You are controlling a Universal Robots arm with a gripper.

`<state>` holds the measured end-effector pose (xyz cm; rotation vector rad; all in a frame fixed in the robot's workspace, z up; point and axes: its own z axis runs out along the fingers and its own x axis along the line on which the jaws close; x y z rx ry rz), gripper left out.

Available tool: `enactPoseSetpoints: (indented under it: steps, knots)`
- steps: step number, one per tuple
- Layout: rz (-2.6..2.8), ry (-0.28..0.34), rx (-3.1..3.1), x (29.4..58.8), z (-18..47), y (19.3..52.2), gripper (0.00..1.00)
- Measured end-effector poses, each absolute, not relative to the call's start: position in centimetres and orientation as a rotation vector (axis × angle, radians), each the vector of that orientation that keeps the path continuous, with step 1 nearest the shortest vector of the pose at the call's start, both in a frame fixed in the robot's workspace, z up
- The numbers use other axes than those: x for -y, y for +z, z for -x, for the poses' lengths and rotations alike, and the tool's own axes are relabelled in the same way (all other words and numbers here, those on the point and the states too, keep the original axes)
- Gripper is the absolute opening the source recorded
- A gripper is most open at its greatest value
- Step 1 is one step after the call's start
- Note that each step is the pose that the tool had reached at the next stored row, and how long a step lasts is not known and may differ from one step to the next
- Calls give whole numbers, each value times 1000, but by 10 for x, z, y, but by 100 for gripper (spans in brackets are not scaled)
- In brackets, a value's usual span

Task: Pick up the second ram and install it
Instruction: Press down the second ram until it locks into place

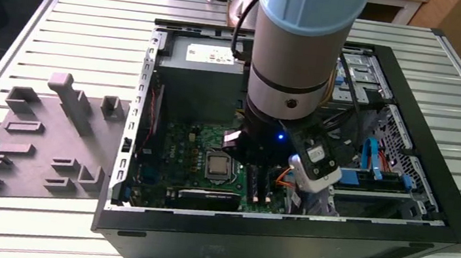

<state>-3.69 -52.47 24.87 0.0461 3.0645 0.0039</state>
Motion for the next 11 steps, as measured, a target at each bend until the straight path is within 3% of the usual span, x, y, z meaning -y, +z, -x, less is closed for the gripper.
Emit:
enactPoseSetpoints:
  steps: [11]
  knots:
    - [-46, 4, -3064, 501, 37, 248, 11]
